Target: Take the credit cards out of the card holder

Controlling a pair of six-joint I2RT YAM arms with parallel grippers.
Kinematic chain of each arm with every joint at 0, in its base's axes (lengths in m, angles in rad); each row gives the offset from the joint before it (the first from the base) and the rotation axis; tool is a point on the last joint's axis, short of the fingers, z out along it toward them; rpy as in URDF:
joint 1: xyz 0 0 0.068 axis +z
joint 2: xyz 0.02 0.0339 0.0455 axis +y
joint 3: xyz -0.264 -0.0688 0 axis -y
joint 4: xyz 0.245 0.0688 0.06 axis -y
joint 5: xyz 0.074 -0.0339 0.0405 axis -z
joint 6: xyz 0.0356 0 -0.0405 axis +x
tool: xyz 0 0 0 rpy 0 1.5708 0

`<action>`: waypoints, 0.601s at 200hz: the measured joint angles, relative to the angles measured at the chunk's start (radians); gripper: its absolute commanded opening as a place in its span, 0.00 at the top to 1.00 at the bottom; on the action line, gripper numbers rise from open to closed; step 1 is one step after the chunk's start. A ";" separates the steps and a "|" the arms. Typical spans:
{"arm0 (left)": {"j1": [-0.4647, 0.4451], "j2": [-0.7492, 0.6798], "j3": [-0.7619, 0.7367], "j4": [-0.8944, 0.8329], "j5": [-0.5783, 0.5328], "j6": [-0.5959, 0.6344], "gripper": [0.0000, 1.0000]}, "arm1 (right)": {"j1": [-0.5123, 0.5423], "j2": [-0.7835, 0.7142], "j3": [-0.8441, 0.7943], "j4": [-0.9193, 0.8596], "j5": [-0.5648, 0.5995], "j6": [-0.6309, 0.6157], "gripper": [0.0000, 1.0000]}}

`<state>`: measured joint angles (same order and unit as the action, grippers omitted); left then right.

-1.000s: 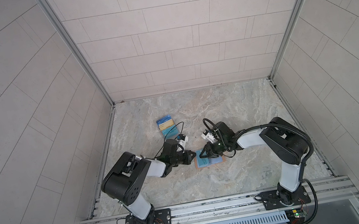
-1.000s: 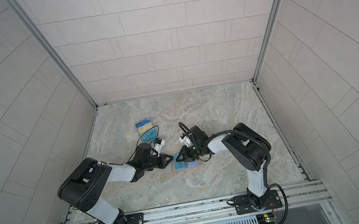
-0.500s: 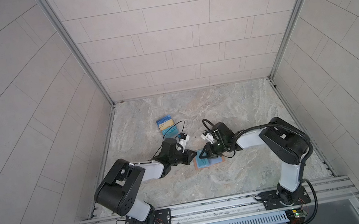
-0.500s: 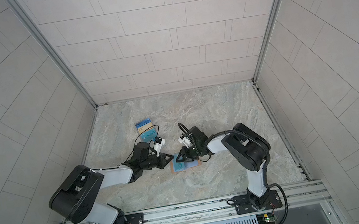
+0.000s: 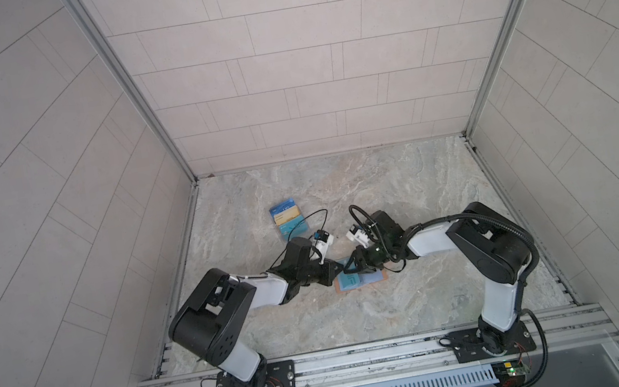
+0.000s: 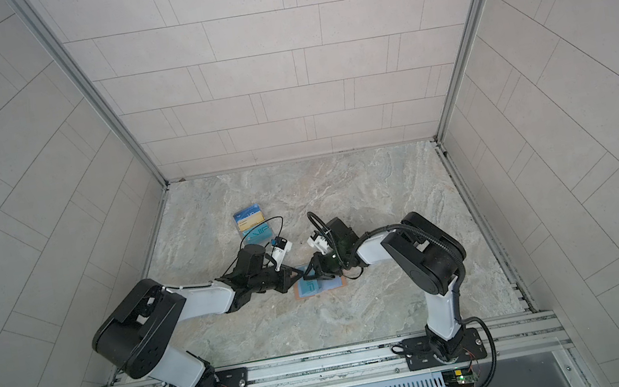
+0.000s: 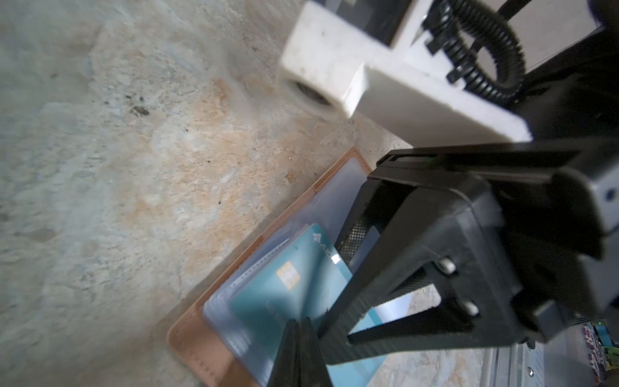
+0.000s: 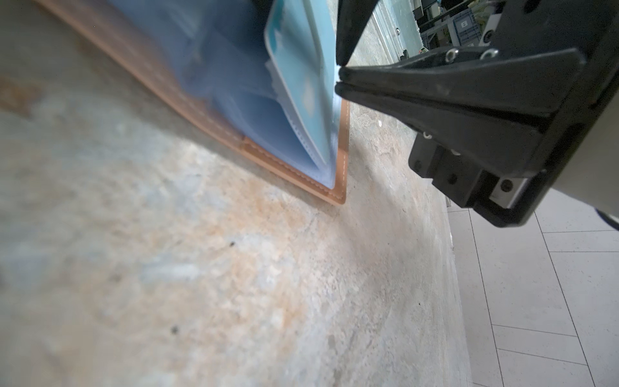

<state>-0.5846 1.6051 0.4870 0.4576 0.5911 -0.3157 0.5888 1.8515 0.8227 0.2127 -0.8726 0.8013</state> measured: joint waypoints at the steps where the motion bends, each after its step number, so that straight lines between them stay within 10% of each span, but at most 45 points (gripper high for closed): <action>1: -0.001 0.000 -0.001 0.000 0.000 0.000 1.00 | 0.000 0.000 0.000 0.000 0.000 0.000 0.75; 120: -0.012 0.027 -0.031 0.070 -0.008 0.003 1.00 | -0.035 -0.028 -0.016 0.003 -0.015 0.008 0.76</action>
<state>-0.5968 1.6318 0.4564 0.5274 0.5827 -0.3126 0.5533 1.8233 0.8062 0.2157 -0.8875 0.8097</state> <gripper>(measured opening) 0.053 0.240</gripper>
